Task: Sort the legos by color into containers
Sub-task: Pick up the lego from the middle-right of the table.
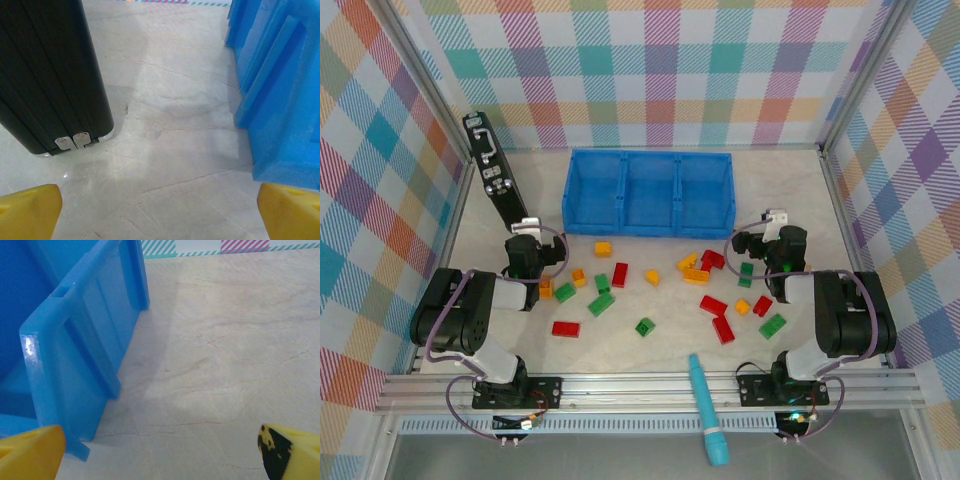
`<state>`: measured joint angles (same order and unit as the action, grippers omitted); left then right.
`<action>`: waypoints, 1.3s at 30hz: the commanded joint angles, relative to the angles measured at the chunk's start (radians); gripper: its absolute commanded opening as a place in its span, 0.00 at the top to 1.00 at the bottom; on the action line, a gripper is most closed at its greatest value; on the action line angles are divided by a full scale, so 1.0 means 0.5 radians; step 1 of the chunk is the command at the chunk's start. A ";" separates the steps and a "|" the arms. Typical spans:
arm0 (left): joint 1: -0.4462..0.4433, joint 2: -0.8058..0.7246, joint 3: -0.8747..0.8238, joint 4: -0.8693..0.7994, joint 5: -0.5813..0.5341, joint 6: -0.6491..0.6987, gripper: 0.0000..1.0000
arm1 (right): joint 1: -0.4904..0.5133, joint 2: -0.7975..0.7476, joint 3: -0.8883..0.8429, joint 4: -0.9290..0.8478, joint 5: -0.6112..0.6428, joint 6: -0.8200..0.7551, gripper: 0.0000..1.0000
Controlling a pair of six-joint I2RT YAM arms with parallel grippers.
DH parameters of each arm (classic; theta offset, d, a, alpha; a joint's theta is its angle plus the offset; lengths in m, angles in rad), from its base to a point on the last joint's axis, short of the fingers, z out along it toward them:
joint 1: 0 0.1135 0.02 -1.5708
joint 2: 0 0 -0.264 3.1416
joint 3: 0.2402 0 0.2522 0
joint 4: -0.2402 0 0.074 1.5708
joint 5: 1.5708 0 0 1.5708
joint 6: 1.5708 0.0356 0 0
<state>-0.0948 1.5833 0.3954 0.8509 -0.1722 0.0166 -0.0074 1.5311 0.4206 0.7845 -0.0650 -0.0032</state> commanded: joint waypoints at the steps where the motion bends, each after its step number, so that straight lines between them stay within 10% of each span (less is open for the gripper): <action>1: 0.023 -0.005 0.035 0.018 0.032 0.018 0.00 | -0.007 0.006 0.009 0.032 -0.033 0.025 0.01; 5: 0.025 -0.004 0.038 0.016 0.043 0.016 0.00 | -0.014 -0.080 0.023 -0.057 0.120 0.101 0.01; 20: -0.090 -0.364 0.367 -0.844 -0.090 0.066 0.00 | -0.015 -0.626 1.011 -2.640 0.236 0.869 0.01; 27: -0.187 -0.657 0.310 -0.867 0.016 0.092 0.00 | -0.018 -0.732 0.762 -2.651 -0.250 0.906 0.01; 39: -0.262 -1.100 0.066 -0.709 0.114 0.154 0.00 | 0.020 -0.356 0.572 -2.411 -0.247 0.844 0.05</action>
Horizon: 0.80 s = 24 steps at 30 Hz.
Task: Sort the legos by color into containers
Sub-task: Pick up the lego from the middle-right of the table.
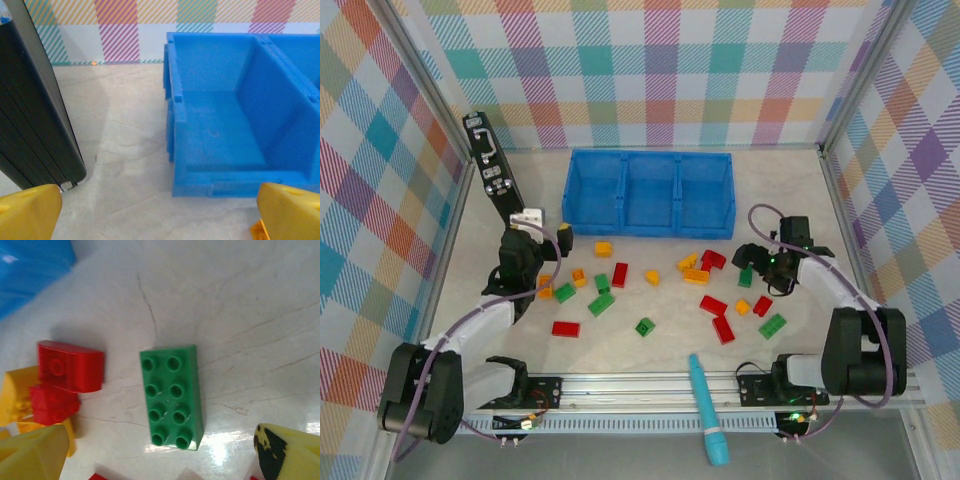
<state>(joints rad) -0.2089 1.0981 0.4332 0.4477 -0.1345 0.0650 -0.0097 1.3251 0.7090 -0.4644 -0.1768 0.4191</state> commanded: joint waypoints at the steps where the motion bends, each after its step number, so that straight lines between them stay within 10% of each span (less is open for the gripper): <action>1: -0.045 -0.171 0.008 0.069 -0.014 0.054 0.00 | 0.041 0.081 0.014 0.075 0.014 -0.001 0.05; 8: -0.089 -0.249 0.350 -0.160 -0.626 -0.349 0.00 | 0.087 0.238 0.130 0.005 0.112 -0.005 0.06; 18: -0.071 0.052 1.510 -1.505 0.114 0.213 0.00 | 0.129 0.329 0.187 -0.011 0.228 -0.005 0.08; 24: -0.021 -0.089 1.848 -1.367 0.196 0.204 0.00 | 0.206 0.434 0.269 -0.083 0.416 -0.004 0.13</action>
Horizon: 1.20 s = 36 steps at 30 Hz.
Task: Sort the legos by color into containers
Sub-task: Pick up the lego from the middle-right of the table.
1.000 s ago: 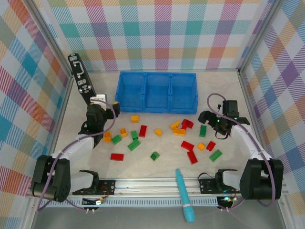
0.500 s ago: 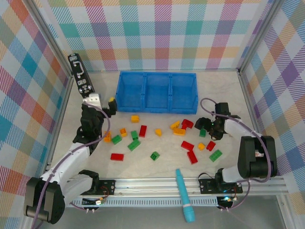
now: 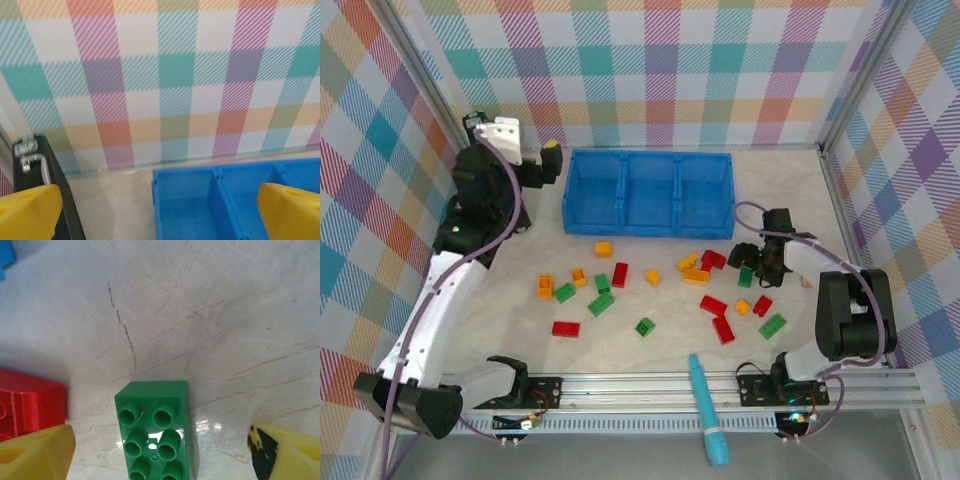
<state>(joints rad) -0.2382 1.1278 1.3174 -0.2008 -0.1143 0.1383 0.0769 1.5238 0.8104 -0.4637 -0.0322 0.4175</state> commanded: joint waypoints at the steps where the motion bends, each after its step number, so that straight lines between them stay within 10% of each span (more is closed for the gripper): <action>1: 0.081 -0.188 0.085 -0.046 0.217 0.000 0.00 | 0.039 0.047 0.073 -0.083 0.143 0.005 0.14; 23: 0.220 0.227 0.991 -0.795 0.650 -0.013 0.00 | 0.236 0.473 0.400 -0.276 0.341 0.133 0.70; 36: 0.224 0.335 1.020 -0.786 0.839 -0.034 0.00 | 0.373 0.118 1.017 -0.530 0.421 -0.225 0.74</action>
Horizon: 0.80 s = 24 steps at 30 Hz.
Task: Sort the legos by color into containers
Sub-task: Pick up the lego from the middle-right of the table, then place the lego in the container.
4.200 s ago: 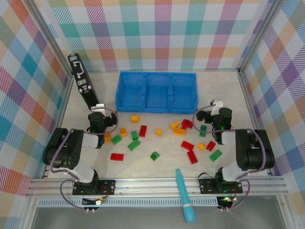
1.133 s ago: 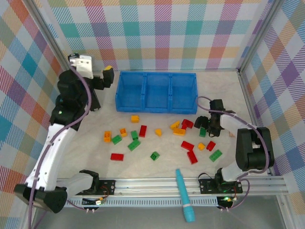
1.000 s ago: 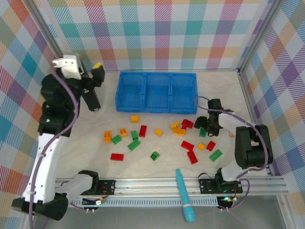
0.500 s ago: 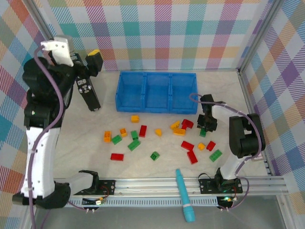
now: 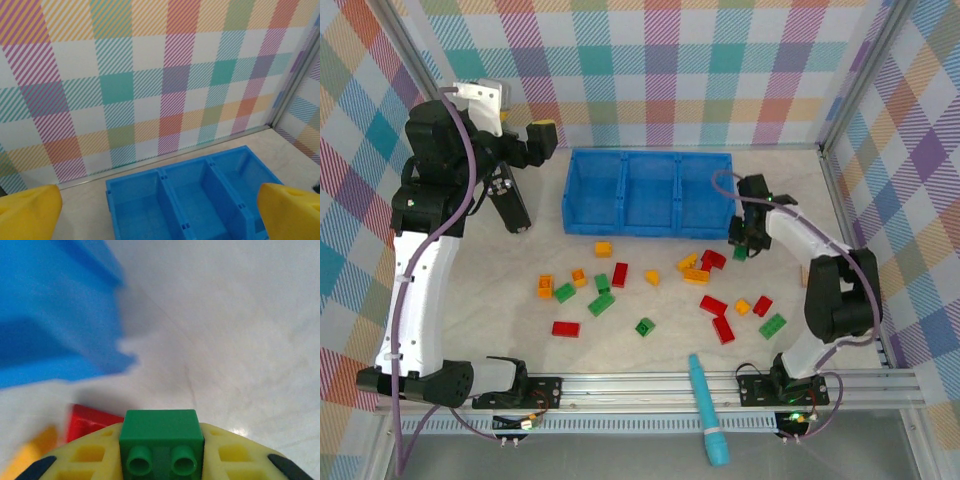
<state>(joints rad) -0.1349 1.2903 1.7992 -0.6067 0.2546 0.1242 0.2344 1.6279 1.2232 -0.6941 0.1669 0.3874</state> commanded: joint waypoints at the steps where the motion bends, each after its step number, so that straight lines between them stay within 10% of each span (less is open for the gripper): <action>1: 0.018 0.024 0.061 0.023 0.123 -0.001 0.00 | 0.082 -0.090 0.241 -0.061 0.035 -0.206 0.74; 24: 0.016 0.036 0.028 0.014 0.356 0.115 0.00 | 0.313 0.699 0.762 0.380 0.254 -0.720 0.62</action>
<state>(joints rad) -0.1349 1.3117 1.7931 -0.5999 0.4110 0.1558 0.3786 1.9724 1.5600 -0.5091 0.2665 0.0498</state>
